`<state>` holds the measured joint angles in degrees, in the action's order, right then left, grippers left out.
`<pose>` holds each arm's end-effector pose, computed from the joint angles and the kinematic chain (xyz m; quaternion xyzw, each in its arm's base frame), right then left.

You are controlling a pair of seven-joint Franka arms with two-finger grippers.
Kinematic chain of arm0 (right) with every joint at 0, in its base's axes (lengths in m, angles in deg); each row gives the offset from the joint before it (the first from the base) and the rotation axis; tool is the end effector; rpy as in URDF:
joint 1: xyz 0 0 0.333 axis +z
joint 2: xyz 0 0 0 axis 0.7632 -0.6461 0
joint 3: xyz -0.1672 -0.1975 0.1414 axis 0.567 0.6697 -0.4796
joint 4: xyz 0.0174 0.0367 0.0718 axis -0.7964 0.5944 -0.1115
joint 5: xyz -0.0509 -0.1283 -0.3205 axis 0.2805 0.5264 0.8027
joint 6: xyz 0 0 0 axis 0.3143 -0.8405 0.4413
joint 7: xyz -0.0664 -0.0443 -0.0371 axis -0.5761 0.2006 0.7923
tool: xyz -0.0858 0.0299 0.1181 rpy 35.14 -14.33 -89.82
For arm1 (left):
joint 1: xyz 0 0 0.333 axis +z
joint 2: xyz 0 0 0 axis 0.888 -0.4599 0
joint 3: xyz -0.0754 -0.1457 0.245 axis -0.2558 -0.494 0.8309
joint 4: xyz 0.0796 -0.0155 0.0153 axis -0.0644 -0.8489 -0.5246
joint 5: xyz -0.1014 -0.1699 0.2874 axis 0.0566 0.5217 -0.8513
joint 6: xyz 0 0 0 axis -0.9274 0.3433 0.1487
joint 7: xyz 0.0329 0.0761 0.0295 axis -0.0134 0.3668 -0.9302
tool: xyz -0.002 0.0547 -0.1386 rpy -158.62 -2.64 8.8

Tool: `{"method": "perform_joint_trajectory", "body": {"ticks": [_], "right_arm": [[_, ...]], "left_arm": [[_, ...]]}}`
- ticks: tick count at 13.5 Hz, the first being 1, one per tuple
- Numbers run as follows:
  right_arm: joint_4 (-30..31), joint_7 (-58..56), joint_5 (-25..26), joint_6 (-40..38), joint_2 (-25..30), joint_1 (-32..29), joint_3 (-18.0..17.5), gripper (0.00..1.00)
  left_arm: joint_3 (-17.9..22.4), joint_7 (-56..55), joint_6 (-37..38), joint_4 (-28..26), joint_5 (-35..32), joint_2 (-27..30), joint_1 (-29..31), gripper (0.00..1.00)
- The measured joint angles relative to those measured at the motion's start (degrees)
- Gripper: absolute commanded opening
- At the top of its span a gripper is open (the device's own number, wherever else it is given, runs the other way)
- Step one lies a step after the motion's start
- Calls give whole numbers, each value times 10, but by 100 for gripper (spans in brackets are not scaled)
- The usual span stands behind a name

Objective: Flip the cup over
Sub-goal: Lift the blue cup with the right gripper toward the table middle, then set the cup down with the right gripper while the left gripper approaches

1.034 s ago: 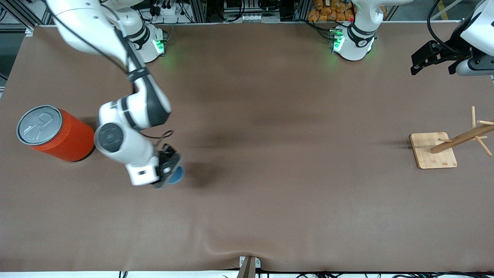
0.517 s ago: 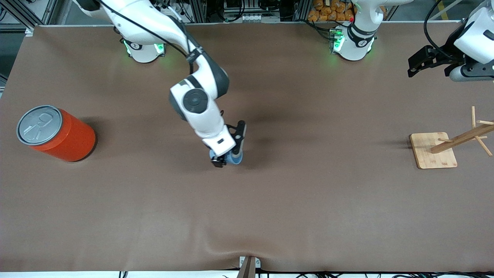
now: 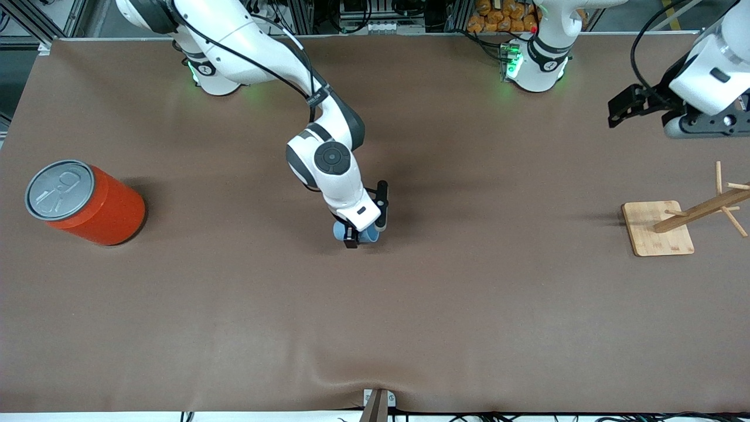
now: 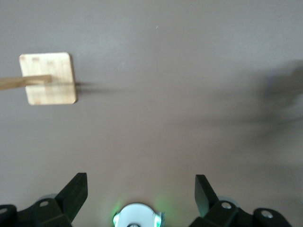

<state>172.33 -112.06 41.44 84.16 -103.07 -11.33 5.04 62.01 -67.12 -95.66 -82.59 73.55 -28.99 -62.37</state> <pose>0.5145 0.4346 0.2001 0.7198 0.6909 0.0642 0.0170 0.4660 -0.0748 0.5640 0.9992 -0.0005 -0.0402 0.0019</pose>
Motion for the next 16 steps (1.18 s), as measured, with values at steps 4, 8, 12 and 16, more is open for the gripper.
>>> {"method": "perform_joint_trajectory", "body": {"ticks": [4, 8, 12, 16], "right_arm": [[0, 0, 1, 23, -17, 9, 1, 100], [-3, 0, 2, 41, -20, 10, 4, 100], [-14, 0, 2, 15, -10, 9, 9, 100], [-22, 64, 1, -87, 51, 8, 10, 100]], "left_arm": [[-2, 0, -64, -59, 72, 0, -1, 100], [-10, 4, -99, -95, 162, -46, -4, 100], [-38, 4, -178, -140, 237, -94, -11, 100], [-58, 7, -224, -151, 349, -159, -13, 100]]}}
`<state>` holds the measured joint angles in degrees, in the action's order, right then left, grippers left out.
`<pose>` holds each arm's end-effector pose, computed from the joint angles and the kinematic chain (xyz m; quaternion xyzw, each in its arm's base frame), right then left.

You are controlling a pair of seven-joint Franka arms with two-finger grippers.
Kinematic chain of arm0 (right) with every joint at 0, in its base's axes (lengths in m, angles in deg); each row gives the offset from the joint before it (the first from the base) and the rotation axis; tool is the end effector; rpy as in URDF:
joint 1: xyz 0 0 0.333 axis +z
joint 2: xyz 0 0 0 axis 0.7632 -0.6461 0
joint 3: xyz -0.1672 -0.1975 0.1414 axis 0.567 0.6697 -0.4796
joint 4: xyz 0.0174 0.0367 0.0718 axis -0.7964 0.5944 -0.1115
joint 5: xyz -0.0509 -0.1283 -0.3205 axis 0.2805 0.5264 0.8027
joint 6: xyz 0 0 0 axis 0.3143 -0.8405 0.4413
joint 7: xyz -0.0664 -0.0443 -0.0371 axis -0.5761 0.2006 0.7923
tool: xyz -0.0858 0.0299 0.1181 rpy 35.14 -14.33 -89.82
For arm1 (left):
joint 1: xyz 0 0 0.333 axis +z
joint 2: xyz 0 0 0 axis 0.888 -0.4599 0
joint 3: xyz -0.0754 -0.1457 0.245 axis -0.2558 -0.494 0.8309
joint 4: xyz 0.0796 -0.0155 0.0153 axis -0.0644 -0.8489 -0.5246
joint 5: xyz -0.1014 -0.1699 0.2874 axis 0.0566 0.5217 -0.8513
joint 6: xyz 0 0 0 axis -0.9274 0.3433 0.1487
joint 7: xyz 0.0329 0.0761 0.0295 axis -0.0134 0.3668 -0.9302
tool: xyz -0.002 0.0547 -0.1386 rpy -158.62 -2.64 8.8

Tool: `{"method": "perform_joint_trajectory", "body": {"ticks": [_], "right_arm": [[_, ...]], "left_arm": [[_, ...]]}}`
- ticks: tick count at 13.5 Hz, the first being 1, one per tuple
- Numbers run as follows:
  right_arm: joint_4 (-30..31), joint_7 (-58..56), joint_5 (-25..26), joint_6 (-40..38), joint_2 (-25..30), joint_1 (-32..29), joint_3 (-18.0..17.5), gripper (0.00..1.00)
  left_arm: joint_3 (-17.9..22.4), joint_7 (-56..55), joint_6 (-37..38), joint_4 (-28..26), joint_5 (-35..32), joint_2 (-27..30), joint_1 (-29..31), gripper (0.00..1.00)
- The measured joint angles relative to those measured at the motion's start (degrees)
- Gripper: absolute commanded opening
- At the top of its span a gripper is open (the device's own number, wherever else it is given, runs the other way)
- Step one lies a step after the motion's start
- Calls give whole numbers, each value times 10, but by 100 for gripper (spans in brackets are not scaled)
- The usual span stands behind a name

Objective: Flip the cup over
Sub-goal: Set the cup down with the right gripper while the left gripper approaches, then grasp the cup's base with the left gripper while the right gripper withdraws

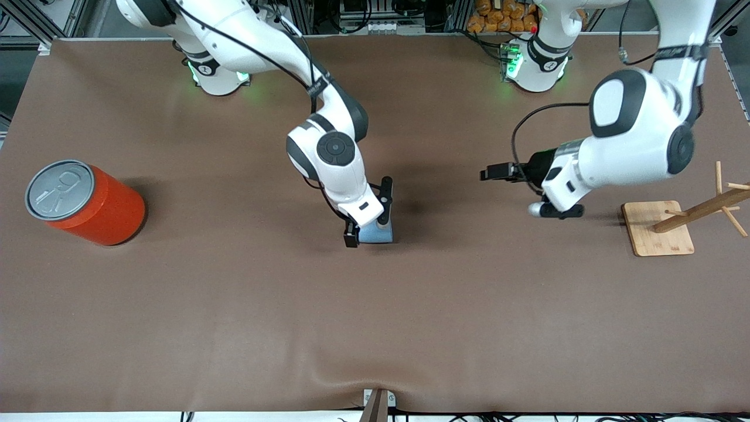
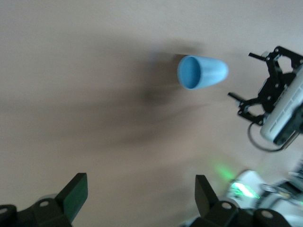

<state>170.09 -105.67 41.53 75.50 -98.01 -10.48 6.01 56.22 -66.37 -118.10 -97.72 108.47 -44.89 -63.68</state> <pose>0.5154 0.4324 0.2601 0.7586 0.6490 0.0531 0.0241 0.4991 -0.2047 0.3670 0.9429 0.0608 -0.1667 0.2819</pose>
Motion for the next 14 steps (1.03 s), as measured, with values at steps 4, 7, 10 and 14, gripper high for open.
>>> {"method": "perform_joint_trajectory", "body": {"ticks": [4, 7, 10, 14], "right_arm": [[0, 88, -10, -68, 49, -14, 3, 100], [-11, 94, -11, -138, 84, -72, 6, 100], [-26, 94, -30, -200, 119, -142, 8, 100], [-31, 122, -48, -287, 169, -233, 10, 100]], "left_arm": [[-7, 18, -68, 0, 73, -74, -32, 93], [-8, 25, -119, 0, 153, -113, -64, 90], [-9, 92, -155, -1, 247, -147, -88, 83], [-8, 237, -179, -6, 365, -202, -97, 69]]}}
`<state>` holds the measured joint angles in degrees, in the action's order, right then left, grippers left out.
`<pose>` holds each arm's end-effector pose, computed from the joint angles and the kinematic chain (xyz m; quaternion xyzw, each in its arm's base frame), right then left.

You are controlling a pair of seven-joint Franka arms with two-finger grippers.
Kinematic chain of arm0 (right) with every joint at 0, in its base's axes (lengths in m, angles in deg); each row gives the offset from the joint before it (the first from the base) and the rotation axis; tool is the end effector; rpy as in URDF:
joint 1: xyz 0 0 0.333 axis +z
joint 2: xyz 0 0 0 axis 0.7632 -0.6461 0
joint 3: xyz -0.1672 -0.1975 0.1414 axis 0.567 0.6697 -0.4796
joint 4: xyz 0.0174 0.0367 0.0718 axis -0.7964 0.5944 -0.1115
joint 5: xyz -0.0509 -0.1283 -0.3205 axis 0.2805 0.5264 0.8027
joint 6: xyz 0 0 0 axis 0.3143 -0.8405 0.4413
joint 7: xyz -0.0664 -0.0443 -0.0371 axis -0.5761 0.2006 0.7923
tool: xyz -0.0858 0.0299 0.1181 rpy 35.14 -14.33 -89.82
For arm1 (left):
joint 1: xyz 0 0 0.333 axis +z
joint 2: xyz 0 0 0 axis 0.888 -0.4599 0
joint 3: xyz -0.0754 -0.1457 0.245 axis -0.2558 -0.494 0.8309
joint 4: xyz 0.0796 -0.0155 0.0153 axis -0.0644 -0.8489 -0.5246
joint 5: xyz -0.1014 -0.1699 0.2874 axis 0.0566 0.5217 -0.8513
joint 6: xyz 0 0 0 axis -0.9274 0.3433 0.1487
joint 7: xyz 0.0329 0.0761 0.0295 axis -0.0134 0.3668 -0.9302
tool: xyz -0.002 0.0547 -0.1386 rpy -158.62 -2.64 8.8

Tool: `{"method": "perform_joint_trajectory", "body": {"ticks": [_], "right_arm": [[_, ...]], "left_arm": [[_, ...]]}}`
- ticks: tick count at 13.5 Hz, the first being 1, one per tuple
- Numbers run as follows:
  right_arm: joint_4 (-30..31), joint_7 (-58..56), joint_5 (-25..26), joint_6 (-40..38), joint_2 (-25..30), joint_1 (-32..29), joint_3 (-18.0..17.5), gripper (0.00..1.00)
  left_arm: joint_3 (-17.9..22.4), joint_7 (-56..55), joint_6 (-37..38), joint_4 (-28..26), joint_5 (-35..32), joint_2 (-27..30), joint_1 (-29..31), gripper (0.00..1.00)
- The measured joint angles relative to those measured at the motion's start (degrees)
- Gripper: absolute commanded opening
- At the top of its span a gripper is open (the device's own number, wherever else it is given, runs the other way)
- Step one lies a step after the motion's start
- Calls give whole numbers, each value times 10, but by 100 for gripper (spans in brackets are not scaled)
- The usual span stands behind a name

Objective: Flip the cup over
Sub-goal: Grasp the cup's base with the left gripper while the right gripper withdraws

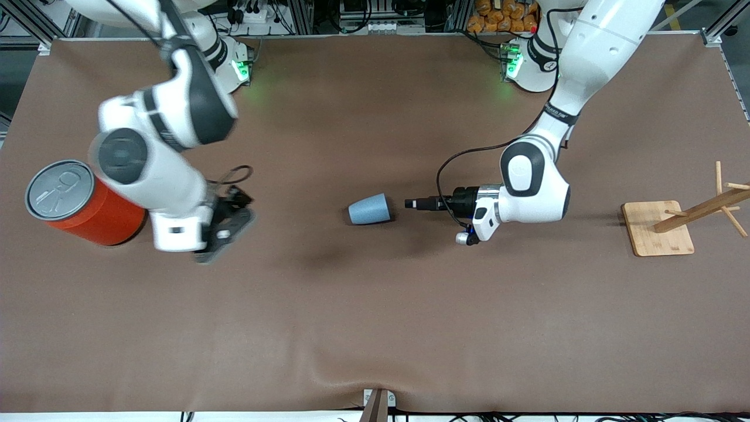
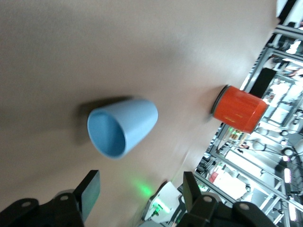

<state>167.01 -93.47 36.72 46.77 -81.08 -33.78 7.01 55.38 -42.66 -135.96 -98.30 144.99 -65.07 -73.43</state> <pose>0.5828 0.1701 0.4276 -0.9331 -0.3588 0.0233 0.0049 0.5010 -0.3144 0.2134 0.8545 0.1096 -0.1648 0.4802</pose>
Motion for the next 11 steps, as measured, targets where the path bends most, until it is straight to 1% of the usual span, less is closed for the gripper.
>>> {"method": "perform_joint_trajectory", "body": {"ticks": [3, 5, 8, 9, 11], "right_arm": [[-2, 62, -1, -70, 55, -68, 0, 100], [-2, 96, -2, -101, 85, -109, 0, 100], [-2, 108, -3, -148, 119, -171, 0, 100], [-2, 114, -4, -164, 129, -186, 1, 100], [-2, 145, -5, -178, 147, -196, 5, 100]], "left_arm": [[0, 98, -8, -2, 92, -31, -9, 69], [0, 157, -10, -11, 139, -48, -16, 69], [0, 197, -10, -30, 179, -60, -28, 66], [-1, 211, -10, -32, 202, -64, -34, 67], [-1, 232, -11, -34, 240, -68, -54, 66]]}}
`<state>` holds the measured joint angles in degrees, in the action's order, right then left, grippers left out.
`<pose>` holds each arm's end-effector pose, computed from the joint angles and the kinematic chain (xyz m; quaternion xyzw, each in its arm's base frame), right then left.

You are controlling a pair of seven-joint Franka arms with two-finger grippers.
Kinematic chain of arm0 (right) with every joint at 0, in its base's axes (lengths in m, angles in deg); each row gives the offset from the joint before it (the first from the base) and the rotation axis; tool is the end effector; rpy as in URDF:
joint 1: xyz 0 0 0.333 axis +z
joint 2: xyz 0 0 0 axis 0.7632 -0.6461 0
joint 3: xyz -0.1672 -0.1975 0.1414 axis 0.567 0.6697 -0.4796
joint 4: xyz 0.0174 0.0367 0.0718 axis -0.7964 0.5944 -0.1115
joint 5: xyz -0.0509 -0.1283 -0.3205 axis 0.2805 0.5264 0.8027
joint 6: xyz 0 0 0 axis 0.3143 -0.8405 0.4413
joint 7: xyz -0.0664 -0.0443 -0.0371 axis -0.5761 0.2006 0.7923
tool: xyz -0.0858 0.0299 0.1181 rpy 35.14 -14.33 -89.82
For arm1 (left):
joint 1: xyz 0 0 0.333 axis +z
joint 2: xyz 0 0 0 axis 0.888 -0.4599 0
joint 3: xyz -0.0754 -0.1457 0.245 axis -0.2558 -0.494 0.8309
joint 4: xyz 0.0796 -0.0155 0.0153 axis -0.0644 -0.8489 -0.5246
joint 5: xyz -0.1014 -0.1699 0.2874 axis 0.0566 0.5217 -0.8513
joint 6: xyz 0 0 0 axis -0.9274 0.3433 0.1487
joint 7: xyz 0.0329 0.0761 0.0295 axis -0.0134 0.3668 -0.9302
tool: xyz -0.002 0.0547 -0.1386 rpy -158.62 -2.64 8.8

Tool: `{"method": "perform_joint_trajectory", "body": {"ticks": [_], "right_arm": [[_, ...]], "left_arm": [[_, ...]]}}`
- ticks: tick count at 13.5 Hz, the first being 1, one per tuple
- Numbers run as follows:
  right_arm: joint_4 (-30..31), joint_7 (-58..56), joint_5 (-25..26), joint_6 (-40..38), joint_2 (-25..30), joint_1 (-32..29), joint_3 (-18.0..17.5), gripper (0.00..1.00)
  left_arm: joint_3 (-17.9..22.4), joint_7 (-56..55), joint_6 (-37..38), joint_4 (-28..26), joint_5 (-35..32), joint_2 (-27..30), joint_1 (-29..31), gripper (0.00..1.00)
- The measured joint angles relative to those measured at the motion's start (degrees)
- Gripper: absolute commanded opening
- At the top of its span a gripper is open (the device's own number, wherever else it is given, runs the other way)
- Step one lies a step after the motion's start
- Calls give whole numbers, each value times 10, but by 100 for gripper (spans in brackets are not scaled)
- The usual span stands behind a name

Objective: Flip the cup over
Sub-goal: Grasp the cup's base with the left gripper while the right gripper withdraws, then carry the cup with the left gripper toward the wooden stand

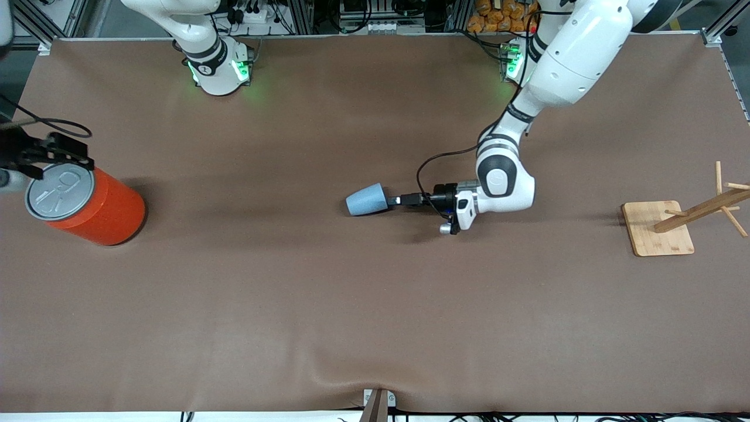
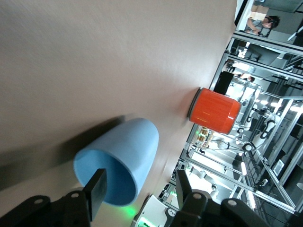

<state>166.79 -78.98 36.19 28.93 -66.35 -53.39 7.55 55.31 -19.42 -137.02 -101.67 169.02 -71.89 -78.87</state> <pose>0.5176 -0.0331 0.5507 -0.9966 -0.0657 0.0475 0.0129 0.4535 -0.3577 0.1439 0.8070 0.1161 -0.1291 0.5644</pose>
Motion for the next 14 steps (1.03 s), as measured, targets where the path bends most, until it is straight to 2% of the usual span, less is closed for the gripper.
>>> {"method": "perform_joint_trajectory", "body": {"ticks": [1, 3, 4, 6, 7, 8, 9, 14], "right_arm": [[0, 21, -1, -7, 10, 0, 0, 100], [0, 66, -20, -34, 33, 1, -2, 100], [1, 81, -31, -42, 41, 2, -2, 100], [5, 91, -36, -47, 50, 3, 2, 100], [7, 91, -37, -53, 50, 4, 9, 100], [10, 91, -37, -58, 50, 4, 16, 100], [12, 91, -38, -63, 50, 4, 20, 100], [12, 91, -36, -71, 51, 4, 21, 100]], "left_arm": [[0, 2, -4, -1, 11, -1, -11, 65], [0, 24, -11, -1, 39, -6, -28, 49], [0, 41, -12, -1, 55, -10, -31, 44], [1, 59, -13, 2, 71, -16, -31, 40], [2, 59, -13, 4, 72, -17, -31, 31], [2, 59, -13, 8, 72, -18, -30, 12], [2, 59, -13, 10, 72, -20, -30, 0], [4, 59, -11, 20, 76, -18, -22, 0]]}}
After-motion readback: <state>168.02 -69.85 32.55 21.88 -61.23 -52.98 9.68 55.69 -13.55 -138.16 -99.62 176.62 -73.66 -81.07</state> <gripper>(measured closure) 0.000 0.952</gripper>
